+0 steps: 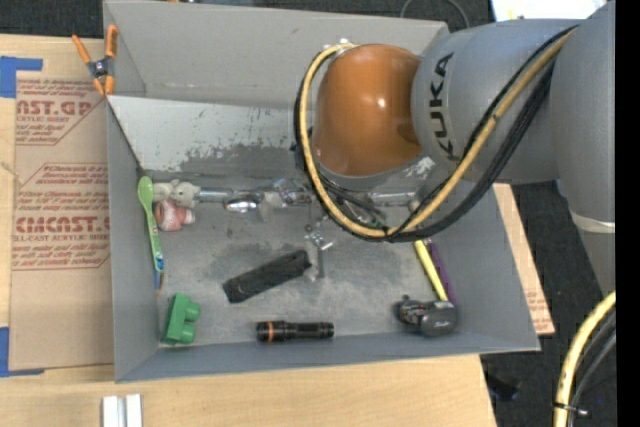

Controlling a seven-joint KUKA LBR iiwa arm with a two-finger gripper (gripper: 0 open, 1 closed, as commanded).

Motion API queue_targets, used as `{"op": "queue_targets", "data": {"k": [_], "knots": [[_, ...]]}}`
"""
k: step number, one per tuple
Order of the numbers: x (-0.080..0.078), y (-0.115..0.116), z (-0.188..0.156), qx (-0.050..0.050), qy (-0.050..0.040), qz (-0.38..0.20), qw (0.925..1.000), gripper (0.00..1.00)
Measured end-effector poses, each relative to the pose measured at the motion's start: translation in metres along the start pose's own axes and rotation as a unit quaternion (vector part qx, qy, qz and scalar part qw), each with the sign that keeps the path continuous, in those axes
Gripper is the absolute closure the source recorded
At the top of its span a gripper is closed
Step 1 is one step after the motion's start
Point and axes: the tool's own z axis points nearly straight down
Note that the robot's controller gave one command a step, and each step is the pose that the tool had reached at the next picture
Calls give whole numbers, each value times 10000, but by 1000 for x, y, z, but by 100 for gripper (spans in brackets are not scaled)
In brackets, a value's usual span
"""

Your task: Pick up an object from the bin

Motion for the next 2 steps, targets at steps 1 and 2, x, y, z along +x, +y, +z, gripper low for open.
{"op": "queue_targets", "data": {"k": [1,2], "knots": [[-8,22,29,-23,39,-117,9999,0],[-2,27,62,-5,-12,-523,9986,0]]}}
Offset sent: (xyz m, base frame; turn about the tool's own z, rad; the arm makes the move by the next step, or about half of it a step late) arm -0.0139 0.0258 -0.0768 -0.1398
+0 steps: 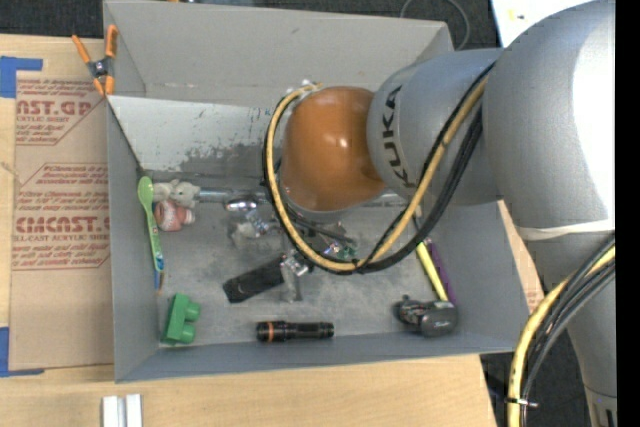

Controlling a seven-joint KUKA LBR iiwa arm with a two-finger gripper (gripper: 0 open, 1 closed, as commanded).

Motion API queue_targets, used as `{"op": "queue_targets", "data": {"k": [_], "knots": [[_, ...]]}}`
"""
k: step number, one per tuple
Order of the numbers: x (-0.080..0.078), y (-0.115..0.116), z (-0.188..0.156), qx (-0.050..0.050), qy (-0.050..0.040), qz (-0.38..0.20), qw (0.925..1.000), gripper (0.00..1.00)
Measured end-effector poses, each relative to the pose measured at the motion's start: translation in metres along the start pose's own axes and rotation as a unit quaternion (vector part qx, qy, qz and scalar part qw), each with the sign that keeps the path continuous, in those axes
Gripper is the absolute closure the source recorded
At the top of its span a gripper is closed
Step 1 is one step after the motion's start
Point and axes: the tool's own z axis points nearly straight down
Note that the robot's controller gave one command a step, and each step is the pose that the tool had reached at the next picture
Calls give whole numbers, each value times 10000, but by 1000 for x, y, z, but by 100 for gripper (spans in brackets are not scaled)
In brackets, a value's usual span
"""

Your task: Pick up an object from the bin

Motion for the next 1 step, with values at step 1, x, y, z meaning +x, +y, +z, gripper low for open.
{"op": "queue_targets", "data": {"k": [1], "knots": [[5,4,13,-21,17,67,10000,100]]}}
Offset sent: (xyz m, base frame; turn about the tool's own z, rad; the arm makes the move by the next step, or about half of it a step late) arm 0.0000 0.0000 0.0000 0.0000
